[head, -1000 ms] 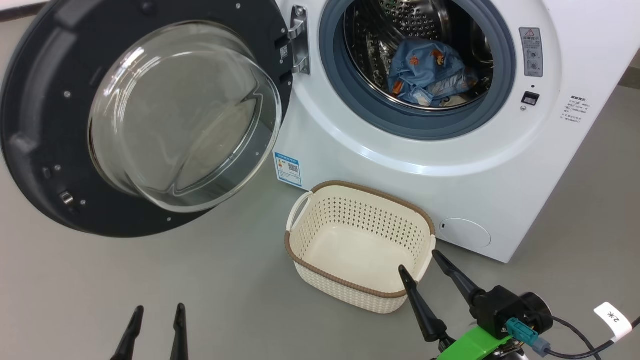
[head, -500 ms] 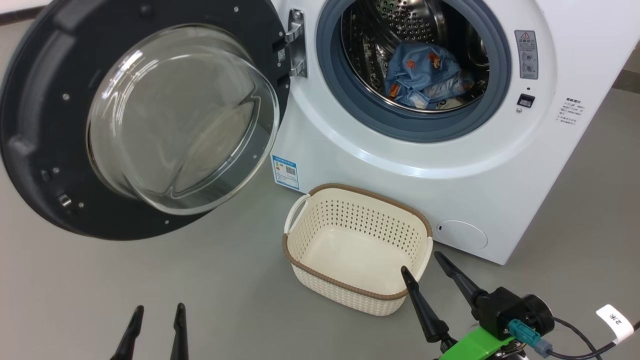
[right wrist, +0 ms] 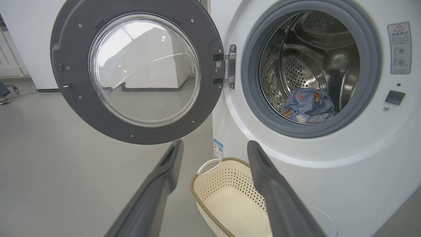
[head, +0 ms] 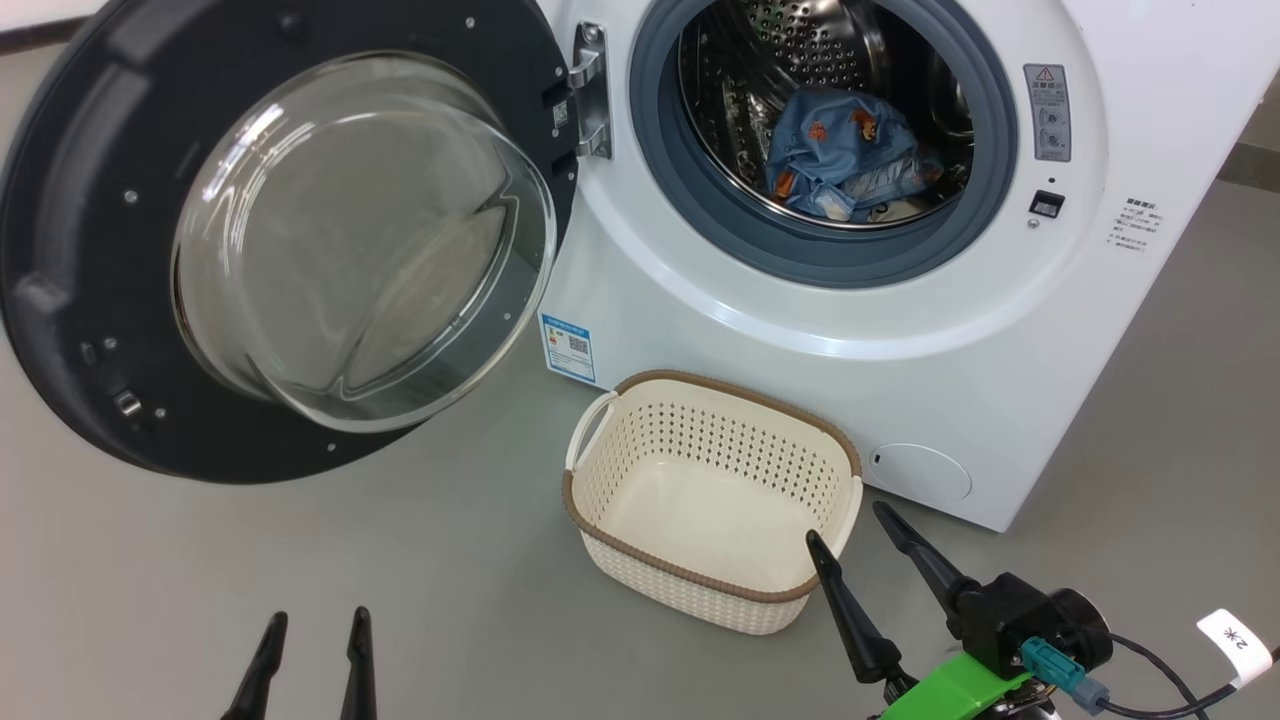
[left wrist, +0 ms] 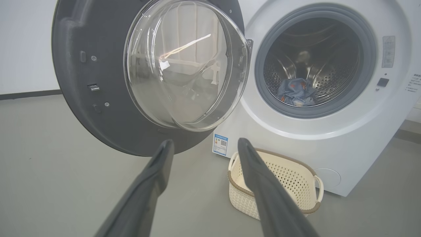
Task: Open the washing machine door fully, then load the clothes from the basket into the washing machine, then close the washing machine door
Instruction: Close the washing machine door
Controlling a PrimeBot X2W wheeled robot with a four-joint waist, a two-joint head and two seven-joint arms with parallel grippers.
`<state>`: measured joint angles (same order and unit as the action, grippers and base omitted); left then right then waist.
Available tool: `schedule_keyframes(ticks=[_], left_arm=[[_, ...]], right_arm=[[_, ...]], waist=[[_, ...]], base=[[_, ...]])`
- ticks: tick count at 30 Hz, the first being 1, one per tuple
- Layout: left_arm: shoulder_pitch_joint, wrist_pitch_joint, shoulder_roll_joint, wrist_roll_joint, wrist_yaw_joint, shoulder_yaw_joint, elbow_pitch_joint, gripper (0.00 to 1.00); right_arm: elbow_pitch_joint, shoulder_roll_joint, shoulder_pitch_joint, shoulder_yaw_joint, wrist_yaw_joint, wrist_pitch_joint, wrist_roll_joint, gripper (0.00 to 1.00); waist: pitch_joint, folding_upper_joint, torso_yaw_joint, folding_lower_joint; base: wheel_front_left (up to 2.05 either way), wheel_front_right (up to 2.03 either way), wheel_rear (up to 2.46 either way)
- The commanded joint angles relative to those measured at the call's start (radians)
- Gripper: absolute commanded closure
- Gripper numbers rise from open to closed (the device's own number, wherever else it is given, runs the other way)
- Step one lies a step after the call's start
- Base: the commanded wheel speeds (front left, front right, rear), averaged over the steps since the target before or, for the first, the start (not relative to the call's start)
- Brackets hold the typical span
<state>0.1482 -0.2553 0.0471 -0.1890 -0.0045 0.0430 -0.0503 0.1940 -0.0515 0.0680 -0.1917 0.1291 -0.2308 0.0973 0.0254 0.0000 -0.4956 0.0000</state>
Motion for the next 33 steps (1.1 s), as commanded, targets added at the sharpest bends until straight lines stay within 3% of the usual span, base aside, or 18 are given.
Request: schedule_keyframes(ticks=[1,8,9,10,17,20,24,27,32,33], left_arm=[[-0.023,-0.006,0.003,0.0,0.001,-0.033,0.019,0.0],[-0.025,-0.006,0.003,0.002,-0.004,-0.039,0.015,0.0],[-0.027,-0.006,0.003,0.005,-0.004,-0.041,0.017,0.55],[-0.029,-0.006,0.003,0.006,-0.002,-0.044,0.02,1.0],[-0.057,-0.006,0.003,-0.052,-0.006,-0.093,0.09,1.0],[-0.099,-0.006,0.003,-0.14,0.004,-0.206,0.224,1.0],[-0.155,-0.006,0.018,-0.196,-0.032,-0.351,0.277,1.0],[-0.233,-0.006,0.081,-0.269,-0.059,-0.46,0.262,1.0],[-0.416,0.035,0.257,-0.407,-0.07,-0.615,0.164,1.0],[-0.416,0.035,0.257,-0.407,-0.07,-0.615,0.164,1.0]], right_arm=[[-0.027,0.001,0.025,-0.022,0.002,-0.008,0.002,0.0],[-0.029,0.001,0.024,-0.017,0.002,-0.008,0.002,0.0],[-0.029,0.001,0.023,-0.016,0.002,-0.008,0.002,0.0],[-0.03,0.001,0.022,-0.016,0.002,-0.008,0.002,0.0],[-0.047,0.001,0.007,-0.001,0.002,-0.004,-0.007,0.0],[-0.069,0.001,-0.005,0.011,0.002,0.009,-0.028,0.0],[-0.101,0.001,-0.006,0.004,0.002,0.03,-0.05,0.0],[-0.125,-0.002,-0.002,-0.001,0.002,0.05,-0.066,0.0],[-0.162,-0.039,0.005,-0.016,0.002,0.079,-0.079,0.0],[-0.162,-0.039,0.005,-0.016,0.002,0.079,-0.079,0.0]], waist=[[0.001,0.0,0.0,0.0],[0.004,0.0,0.002,0.0],[0.005,0.0,0.002,0.0],[0.005,0.0,0.002,0.0],[-0.01,0.0,0.003,0.0],[-0.03,0.0,0.003,0.0],[-0.064,0.0,0.032,0.0],[-0.097,0.0,0.058,0.0],[-0.149,0.0,0.105,0.0],[-0.149,0.0,0.105,0.0]], base=[[0.0,0.0,0.0],[0.0,0.0,0.0],[0.0,0.0,0.0],[0.0,0.0,0.0],[0.0,0.0,0.0],[0.0,0.0,0.0],[0.0,0.0,0.0],[0.0,0.0,0.0],[0.0,0.0,0.0],[0.0,0.0,0.0]])
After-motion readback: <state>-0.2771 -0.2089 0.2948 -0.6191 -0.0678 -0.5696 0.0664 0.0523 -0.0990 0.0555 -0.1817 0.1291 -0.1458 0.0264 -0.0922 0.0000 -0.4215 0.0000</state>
